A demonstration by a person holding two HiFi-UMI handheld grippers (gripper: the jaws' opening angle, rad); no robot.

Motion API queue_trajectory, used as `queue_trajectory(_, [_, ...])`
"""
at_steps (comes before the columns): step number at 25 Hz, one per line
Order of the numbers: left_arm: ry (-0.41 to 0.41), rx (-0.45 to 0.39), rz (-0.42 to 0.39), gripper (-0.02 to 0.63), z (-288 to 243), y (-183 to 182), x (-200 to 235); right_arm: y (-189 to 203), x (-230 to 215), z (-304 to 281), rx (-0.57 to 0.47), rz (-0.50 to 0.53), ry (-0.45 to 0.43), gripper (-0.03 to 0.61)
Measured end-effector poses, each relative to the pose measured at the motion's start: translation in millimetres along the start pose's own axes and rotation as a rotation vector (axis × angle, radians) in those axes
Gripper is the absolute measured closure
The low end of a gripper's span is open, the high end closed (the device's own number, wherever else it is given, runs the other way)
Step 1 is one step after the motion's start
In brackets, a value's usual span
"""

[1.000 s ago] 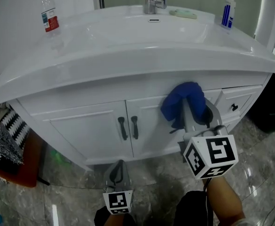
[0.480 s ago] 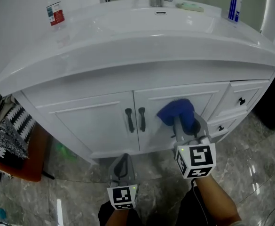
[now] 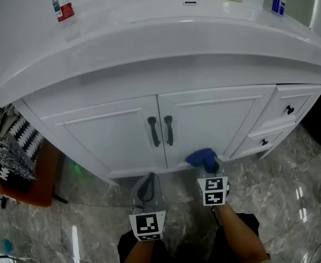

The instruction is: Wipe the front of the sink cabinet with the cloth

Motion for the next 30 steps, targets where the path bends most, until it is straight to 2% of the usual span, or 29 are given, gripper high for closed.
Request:
queue_trajectory(2, [0.001, 0.000, -0.007, 0.603, 1, 1, -2, 26, 4, -14, 0.073, -0.015, -0.022, 0.513])
queue_trajectory(4, [0.000, -0.004, -0.011, 0.604, 0, 0, -2, 35, 7, -21, 0.099, 0.022, -0.038, 0.514])
queue_trajectory(10, [0.003, -0.010, 0.014, 0.604, 2, -3, -2, 42, 20, -24, 0.156, 0.056, -0.061, 0.512])
queue_trajectory(15, [0.010, -0.027, 0.029, 0.604, 3, -7, -7, 44, 45, -29, 0.213, 0.143, -0.162, 0.512])
queue_trajectory(18, [0.002, -0.021, 0.020, 0.603, 3, -4, -5, 30, 61, -29, 0.151, 0.154, -0.207, 0.514])
queue_trajectory(21, [-0.020, 0.006, 0.024, 0.603, 3, 2, 2, 9, 68, -26, 0.082, 0.104, -0.206, 0.514])
queue_trajectory(25, [-0.037, -0.007, 0.055, 0.603, 4, 2, 7, -19, 61, -14, 0.039, 0.059, -0.169, 0.515])
queue_trajectory(30, [-0.032, -0.015, 0.088, 0.604, 0, 3, 7, -82, 43, 15, -0.086, 0.020, -0.103, 0.517])
Point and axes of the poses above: the fingertips, and each gripper's own axes: z backward along the fingers, x to its left, y out of its underside, the point moved 10 cm from there along z, backward along the fingers, and after that the axes turned 9 degrees about z, right-handed, at the moved point
